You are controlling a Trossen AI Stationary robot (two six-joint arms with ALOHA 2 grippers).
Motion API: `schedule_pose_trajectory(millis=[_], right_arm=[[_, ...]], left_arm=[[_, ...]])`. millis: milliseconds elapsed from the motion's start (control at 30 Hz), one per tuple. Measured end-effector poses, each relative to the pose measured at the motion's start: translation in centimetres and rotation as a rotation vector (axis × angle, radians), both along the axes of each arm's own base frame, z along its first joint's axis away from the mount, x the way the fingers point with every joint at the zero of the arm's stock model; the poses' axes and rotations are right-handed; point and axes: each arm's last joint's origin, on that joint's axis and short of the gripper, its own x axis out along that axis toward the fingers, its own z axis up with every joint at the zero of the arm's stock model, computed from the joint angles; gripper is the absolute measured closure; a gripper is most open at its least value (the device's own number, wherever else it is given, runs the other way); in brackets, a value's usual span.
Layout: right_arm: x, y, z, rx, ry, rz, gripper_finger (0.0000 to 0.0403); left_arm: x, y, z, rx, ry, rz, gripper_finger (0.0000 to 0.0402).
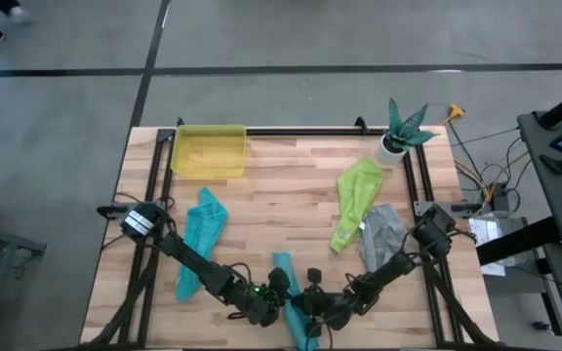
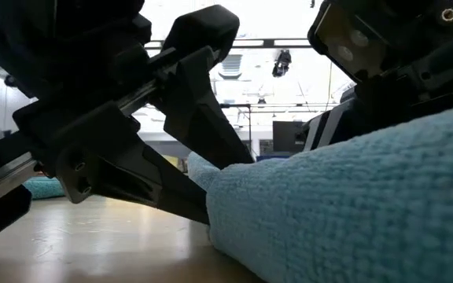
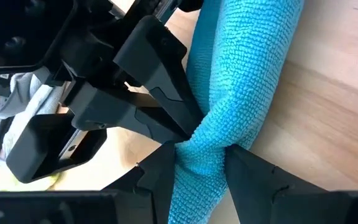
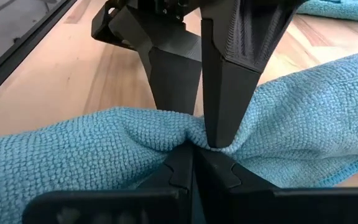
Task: Roll microfiber towels into tight, uniform cylinder then place into a basket
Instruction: Roll the right light blue towel
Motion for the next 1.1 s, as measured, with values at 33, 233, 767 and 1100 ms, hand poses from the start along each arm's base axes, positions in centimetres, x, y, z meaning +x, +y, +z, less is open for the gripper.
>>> schedule_pose_trajectory(millis=[33,233,767,1100], right_arm=[[0.0,0.0,0.0,0.0,-0.001,0.0,0.039],[-0.3,0.4,0.5,-0.018,0.002,0.021,0.039],[-1.5,1.5,3.6,-0.021,-0.007,0.023,0.0376],[-2.2,0.9,2.5,-0.023,0.031,0.006,0.0322]], left_arm=[[0.0,0.0,0.0,0.0,0.001,0.001,0.0279],[0.1,0.0,0.0,-0.012,-0.007,0.003,0.0279],[1.3,1.6,0.2,-0.059,-0.007,0.035,0.0279],[1.2,1.5,0.1,-0.06,-0.004,0.025,0.0279]])
